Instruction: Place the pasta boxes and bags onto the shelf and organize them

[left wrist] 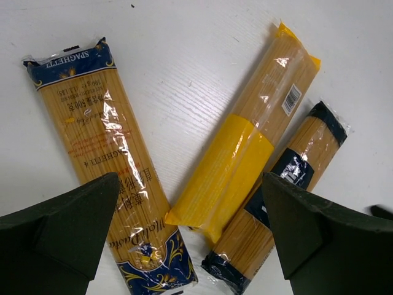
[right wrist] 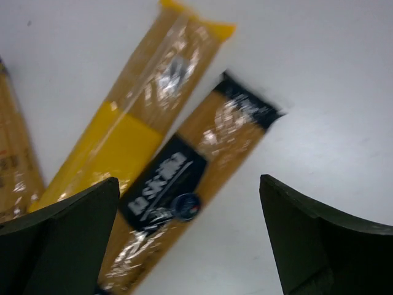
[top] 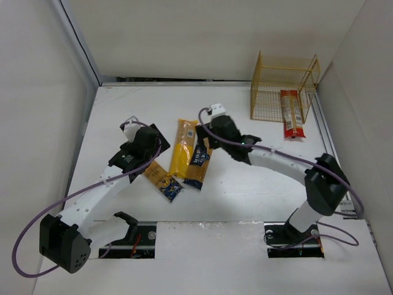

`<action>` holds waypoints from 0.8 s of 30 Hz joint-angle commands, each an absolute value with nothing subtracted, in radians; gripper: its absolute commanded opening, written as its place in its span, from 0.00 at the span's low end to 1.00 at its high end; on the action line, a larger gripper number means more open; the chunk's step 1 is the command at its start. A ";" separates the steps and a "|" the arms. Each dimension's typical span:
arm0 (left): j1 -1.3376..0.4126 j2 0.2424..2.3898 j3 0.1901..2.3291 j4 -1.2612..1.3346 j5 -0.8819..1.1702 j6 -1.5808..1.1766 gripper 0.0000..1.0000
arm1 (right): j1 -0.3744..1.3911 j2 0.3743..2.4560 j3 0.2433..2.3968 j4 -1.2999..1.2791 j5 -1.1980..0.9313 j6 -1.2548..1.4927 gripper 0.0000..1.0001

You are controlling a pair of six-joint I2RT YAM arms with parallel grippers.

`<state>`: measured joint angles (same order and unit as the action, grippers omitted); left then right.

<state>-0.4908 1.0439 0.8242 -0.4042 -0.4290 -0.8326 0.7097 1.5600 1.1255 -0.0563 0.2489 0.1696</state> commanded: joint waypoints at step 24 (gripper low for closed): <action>-0.523 0.893 0.761 -0.370 -0.305 -0.834 1.00 | 1.055 1.942 1.350 -0.454 0.565 0.847 1.00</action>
<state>-0.5217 0.9054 0.7662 -0.3996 -0.3115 -0.8429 1.0485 1.9163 1.3098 -0.4450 0.5564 0.8268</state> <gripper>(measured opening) 0.997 0.995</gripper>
